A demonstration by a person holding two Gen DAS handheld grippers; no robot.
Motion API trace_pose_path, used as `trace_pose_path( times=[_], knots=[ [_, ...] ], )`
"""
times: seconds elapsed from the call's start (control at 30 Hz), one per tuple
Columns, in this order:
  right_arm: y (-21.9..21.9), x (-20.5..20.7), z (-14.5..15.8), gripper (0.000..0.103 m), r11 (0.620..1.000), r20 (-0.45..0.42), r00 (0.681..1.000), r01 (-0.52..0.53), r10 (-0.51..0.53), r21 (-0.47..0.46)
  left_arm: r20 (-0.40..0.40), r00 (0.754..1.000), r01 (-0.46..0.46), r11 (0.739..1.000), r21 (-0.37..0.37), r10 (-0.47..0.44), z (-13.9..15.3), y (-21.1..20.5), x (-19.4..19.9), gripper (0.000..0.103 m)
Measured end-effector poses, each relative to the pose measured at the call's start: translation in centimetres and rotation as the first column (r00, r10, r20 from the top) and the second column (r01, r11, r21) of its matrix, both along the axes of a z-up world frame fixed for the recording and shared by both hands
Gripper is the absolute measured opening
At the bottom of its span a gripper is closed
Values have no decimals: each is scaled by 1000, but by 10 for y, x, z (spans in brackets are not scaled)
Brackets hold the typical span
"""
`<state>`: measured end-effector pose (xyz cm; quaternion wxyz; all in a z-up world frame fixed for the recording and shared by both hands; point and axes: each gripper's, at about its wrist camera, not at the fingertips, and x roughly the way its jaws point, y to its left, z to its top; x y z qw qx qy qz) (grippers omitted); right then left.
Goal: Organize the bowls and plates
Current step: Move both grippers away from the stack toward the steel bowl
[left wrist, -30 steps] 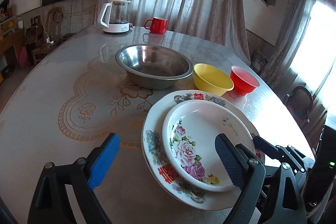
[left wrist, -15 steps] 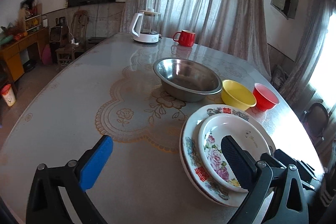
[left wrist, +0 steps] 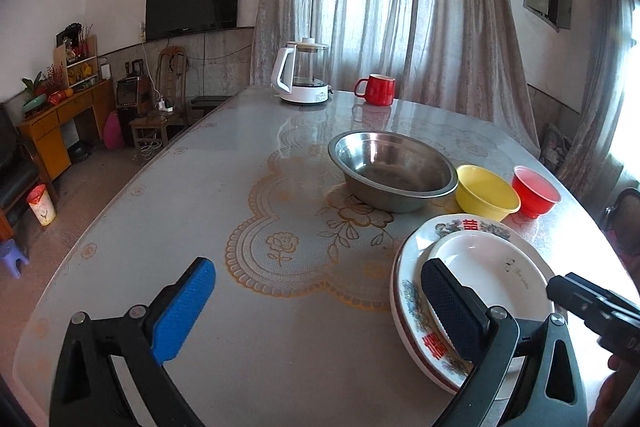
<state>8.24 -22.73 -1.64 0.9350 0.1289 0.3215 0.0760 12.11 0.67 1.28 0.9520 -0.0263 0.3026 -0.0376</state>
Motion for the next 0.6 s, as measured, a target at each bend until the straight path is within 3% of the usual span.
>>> trace_pose_path(
  times=[0.37, 0.6],
  knots=[
    [4, 19, 11, 70, 994, -22, 995, -92, 94, 65, -38, 999, -4, 1000, 4, 4, -9, 15, 24, 103],
    [5, 43, 22, 72, 985, -25, 988, -148, 151, 84, -105, 994, -42, 999, -13, 40, -15, 33, 55, 103]
  ],
)
